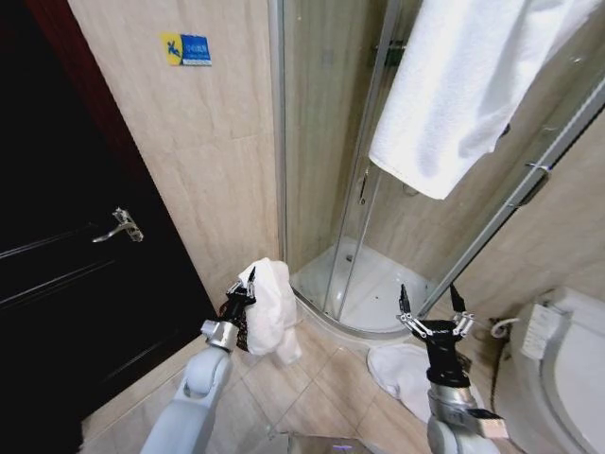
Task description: Discard the used towel into the hamper.
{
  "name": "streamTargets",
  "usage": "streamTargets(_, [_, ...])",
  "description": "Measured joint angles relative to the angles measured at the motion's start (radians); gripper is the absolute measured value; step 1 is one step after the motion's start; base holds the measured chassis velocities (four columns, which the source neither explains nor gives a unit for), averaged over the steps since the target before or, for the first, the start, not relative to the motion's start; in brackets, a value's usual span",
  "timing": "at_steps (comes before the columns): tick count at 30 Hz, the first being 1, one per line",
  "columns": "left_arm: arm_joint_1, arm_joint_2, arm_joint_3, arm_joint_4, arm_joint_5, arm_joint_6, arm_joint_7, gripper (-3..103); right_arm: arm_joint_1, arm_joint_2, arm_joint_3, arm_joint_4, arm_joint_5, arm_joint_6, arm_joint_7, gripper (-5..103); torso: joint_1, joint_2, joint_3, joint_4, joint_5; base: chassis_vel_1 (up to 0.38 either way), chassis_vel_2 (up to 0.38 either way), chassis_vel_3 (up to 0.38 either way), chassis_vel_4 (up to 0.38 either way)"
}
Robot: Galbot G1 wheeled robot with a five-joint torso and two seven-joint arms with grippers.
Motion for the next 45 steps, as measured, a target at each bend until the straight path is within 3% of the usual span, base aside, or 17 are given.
streamTargets(4, [-0.051, 0.026, 0.02, 0.055, -0.009, 0.006, -0.009, 1, 0.001, 0.0, 0.003, -0.005, -0.003, 0.002, 0.0, 100, 0.0, 0.0, 0.0, 0.0, 0.0001, 0.0, 0.0, 0.0, 0.0])
streamTargets(7, [-0.15, 0.061, 0.052, 0.167, -0.033, 0.008, -0.023, 1, 0.0, 0.001, 0.007, -0.015, -0.008, 0.004, 0.0, 100, 0.0, 0.0, 0.0, 0.0, 0.0, 0.0, 0.0, 0.0, 0.0])
streamTargets(29, [-0.495, 0.096, 0.179, 0.438, -0.134, 0.01, -0.106, 1, 0.03, 0.0, 0.019, -0.062, 0.009, 0.01, -0.006, 100, 0.0, 0.0, 0.0, 0.0, -0.0001, 0.0, 0.0, 0.0, 0.0])
streamTargets(38, [-0.585, 0.085, 0.178, 0.525, -0.134, -0.02, -0.118, 1, 0.028, -0.009, 0.025, -0.063, 0.011, 0.01, -0.005, 100, 0.0, 0.0, 0.0, 0.0001, 0.0001, 0.0, 0.0, 0.0, 0.0])
streamTargets(45, [-0.582, 0.081, 0.191, 0.579, -0.101, -0.045, -0.11, 1, 0.031, -0.011, 0.025, -0.066, 0.01, 0.008, -0.006, 100, 0.0, 0.0, 0.0, 0.0, 0.0002, 0.0, 0.0, 0.0, 0.0])
